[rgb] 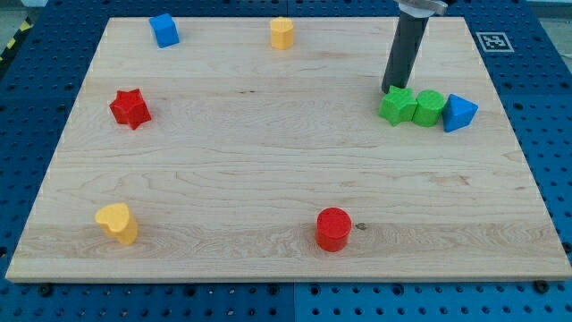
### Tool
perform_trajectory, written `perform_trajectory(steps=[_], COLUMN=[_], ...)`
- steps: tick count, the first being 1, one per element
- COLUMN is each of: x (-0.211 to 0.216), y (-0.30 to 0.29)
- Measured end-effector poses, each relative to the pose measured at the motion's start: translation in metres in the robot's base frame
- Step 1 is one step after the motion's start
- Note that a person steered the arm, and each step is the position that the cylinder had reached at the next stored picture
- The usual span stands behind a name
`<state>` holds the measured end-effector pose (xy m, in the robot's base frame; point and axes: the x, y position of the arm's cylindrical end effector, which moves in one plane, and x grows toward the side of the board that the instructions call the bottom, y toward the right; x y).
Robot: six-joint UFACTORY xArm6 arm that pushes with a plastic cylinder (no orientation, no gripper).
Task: Move arm vertically below yellow hexagon
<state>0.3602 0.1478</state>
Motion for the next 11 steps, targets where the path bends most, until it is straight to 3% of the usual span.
perform_trajectory(steps=[4, 9, 11], x=[-0.009, -0.01, -0.027], y=[-0.083, -0.096, -0.191])
